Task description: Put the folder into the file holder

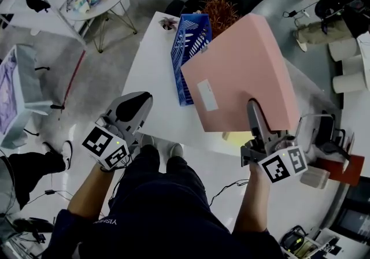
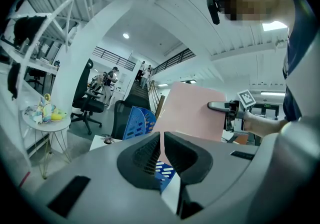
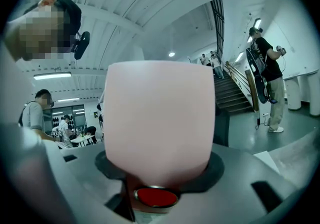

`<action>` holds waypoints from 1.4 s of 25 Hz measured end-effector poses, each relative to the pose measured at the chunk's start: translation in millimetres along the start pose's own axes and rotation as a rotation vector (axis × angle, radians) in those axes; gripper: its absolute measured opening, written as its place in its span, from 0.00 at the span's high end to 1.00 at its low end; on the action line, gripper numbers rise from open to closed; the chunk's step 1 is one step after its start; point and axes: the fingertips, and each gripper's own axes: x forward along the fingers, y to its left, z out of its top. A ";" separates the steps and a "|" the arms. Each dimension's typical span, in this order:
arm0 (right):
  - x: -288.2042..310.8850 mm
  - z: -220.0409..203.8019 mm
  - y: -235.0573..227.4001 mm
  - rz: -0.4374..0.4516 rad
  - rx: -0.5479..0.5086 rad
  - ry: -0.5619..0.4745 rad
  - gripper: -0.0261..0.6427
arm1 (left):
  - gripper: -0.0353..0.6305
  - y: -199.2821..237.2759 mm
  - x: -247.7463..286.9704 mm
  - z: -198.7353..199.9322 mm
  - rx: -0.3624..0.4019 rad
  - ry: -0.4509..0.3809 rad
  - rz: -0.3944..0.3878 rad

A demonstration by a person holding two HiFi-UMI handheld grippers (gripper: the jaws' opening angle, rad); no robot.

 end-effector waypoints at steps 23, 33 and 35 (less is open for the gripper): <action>19.0 11.2 31.7 -0.086 -0.103 -0.021 0.57 | 0.87 28.6 -16.2 4.2 -0.003 0.008 -0.031; 52.1 6.9 38.4 -0.118 -0.142 -0.039 0.57 | 0.87 43.0 -21.1 -1.4 -0.008 0.029 -0.024; 58.5 5.9 40.2 -0.121 -0.154 -0.045 0.57 | 0.87 46.5 -21.7 -2.4 -0.007 0.034 -0.020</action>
